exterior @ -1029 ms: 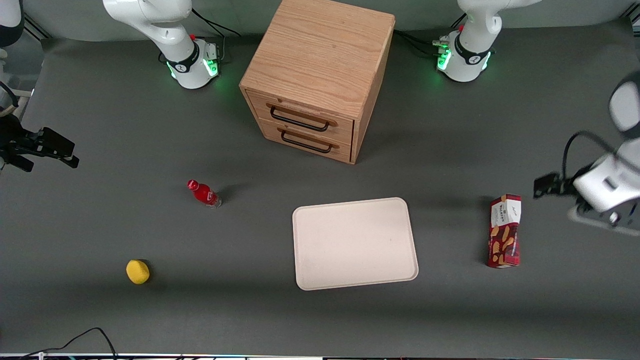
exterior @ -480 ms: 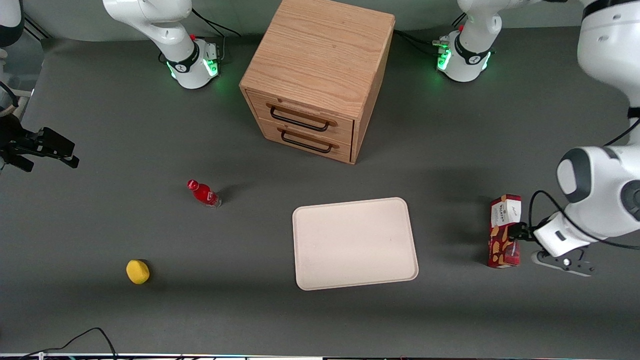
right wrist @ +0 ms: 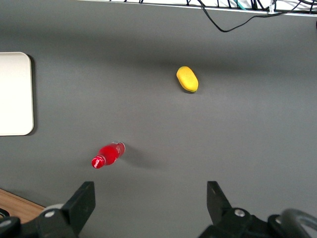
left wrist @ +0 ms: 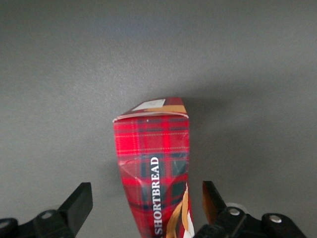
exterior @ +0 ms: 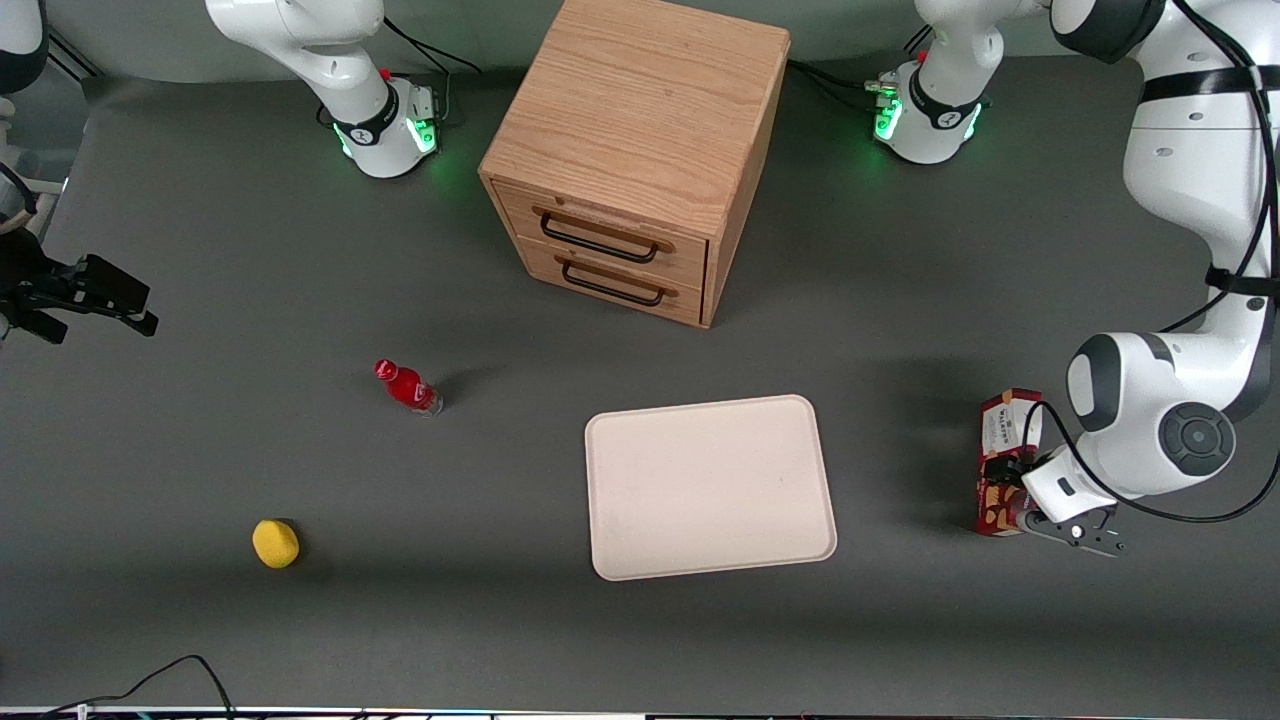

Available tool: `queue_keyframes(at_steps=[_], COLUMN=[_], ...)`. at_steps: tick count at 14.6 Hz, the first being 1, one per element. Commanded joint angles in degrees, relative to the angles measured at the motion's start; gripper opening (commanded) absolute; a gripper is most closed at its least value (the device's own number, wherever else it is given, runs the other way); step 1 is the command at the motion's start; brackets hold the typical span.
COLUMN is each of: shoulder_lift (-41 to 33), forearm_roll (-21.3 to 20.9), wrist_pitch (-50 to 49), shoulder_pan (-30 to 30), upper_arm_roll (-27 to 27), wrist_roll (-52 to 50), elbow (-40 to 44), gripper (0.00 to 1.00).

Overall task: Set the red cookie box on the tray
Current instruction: 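Lower the open left gripper down around the red shortbread box, then close the left gripper on the shortbread box and lift it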

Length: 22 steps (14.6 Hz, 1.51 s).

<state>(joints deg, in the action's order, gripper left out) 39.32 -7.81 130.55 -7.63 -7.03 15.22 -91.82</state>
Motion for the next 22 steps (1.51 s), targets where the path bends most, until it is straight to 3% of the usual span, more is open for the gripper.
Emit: queue_keyframes(at_steps=[1,8,12,18,22], shoulder_lift=[-0.2,-0.6,-4.9,-9.4,-8.7], forearm_roll=[-1.2,-1.3,-1.2,-0.6,-0.4], wrist_pitch=[-1.0,-1.2,-8.4,-21.2,-21.0], shoulder_pan=[-0.1,-0.1,0.8,9.6,16.9], upper_arm_roll=[0.0,-0.1,-0.4,-0.8,-1.1], wrist_roll=[0.2,0.1,-3.3,-22.9,-38.7], elbow=[0.1,-0.2,2.1,10.4,11.8], gripper=[0.00,0.00,0.00,0.00,0.00])
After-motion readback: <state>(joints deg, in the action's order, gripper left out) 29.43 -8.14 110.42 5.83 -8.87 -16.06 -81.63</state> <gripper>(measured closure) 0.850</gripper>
